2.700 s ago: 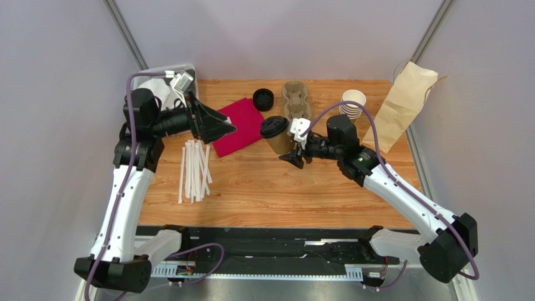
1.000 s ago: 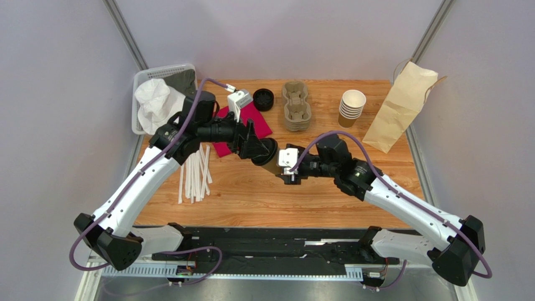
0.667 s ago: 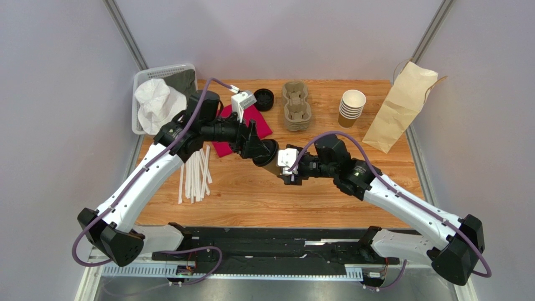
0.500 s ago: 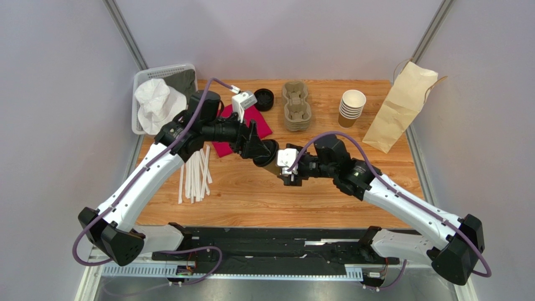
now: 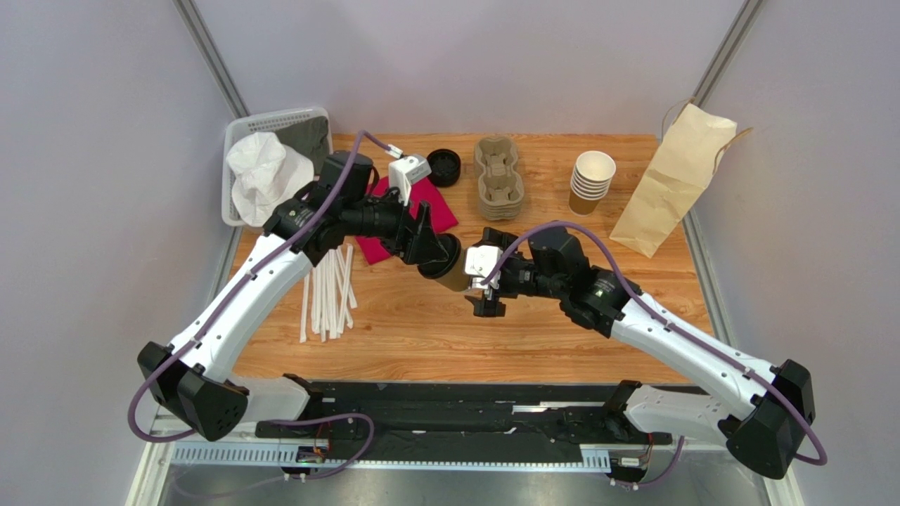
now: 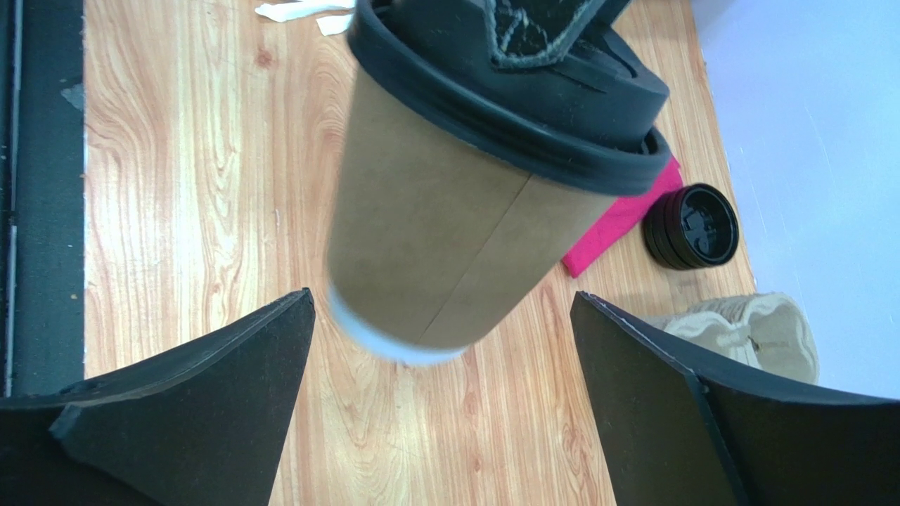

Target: Pack the takeout coffee

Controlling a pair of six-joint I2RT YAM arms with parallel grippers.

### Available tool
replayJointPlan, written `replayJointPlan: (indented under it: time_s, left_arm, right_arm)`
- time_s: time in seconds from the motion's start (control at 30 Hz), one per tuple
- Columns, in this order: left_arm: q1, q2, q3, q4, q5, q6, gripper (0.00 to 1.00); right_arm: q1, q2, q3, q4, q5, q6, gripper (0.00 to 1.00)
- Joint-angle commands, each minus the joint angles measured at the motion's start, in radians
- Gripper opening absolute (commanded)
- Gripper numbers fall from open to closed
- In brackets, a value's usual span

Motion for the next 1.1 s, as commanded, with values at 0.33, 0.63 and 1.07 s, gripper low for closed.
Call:
replayJointPlan:
  time_s: [0.33,0.63,1.07]
  left_arm:
    - [0.008,0.21,0.042,0.008,-0.455,0.32,0.32]
    - [0.006,0.342,0.012,0.092,-0.531,0.351,0.31]
    - [-0.012,0.38,-0.083,0.186,-0.567,0.337,0.41]
  right_arm:
    - [-0.01,-0.104,-0.022,-0.117,0.108,0.092,1.0]
    - [-0.046,-0.139,-0.039,-0.162,0.171,0.164,1.0]
    - [-0.057,-0.15,-0.038,-0.166,0.202,0.18,1.0]
